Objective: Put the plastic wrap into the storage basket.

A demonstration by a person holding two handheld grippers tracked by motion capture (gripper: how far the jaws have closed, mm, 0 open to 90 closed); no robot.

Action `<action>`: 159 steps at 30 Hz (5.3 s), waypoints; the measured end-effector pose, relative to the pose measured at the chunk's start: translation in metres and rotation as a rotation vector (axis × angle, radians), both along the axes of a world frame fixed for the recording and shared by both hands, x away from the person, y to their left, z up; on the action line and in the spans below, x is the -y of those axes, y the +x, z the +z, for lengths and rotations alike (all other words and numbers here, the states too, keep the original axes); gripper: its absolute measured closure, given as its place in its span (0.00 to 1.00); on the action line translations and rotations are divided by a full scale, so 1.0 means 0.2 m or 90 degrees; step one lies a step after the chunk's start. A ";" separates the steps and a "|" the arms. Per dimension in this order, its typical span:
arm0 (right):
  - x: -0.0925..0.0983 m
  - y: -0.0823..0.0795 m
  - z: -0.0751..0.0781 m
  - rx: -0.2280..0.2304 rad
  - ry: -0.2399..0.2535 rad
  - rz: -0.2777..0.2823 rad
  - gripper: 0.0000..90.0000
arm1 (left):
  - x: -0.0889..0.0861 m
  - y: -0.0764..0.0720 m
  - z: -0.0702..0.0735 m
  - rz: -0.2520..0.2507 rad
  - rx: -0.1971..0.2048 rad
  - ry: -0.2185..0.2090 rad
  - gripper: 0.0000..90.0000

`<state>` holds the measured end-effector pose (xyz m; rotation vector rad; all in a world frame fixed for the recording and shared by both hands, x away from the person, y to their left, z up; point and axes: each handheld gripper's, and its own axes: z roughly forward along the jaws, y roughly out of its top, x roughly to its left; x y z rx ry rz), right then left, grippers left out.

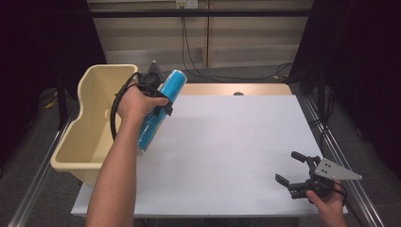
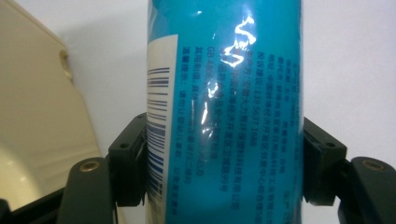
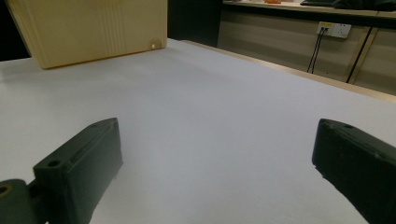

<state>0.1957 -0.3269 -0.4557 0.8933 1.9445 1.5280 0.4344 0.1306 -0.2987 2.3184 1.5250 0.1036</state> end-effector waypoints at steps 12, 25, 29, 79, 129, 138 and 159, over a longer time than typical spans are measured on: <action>-0.01 0.00 0.00 -0.001 0.004 -0.001 0.01 | -0.10 -0.05 0.11 0.028 0.018 0.000 0.36; -0.01 0.00 0.00 -0.002 0.004 0.001 0.01 | -0.20 -0.10 0.18 0.056 0.017 -0.007 0.36; -0.01 0.00 0.00 -0.001 0.006 0.000 0.01 | -0.24 -0.11 0.20 0.061 0.017 -0.007 0.36; -0.03 0.01 0.01 0.003 0.000 0.008 0.01 | -0.67 -0.32 0.20 0.164 0.015 -0.021 0.36; -0.03 0.01 0.01 0.004 0.001 0.008 0.01 | -0.77 -0.43 0.07 0.160 -0.027 -0.036 0.35; -0.03 0.01 0.01 0.004 -0.001 0.009 0.01 | -0.76 -0.43 0.06 0.176 -0.024 -0.036 0.35; -0.03 0.01 0.01 0.004 0.000 0.011 0.01 | -0.76 -0.41 0.04 0.178 -0.043 -0.027 0.35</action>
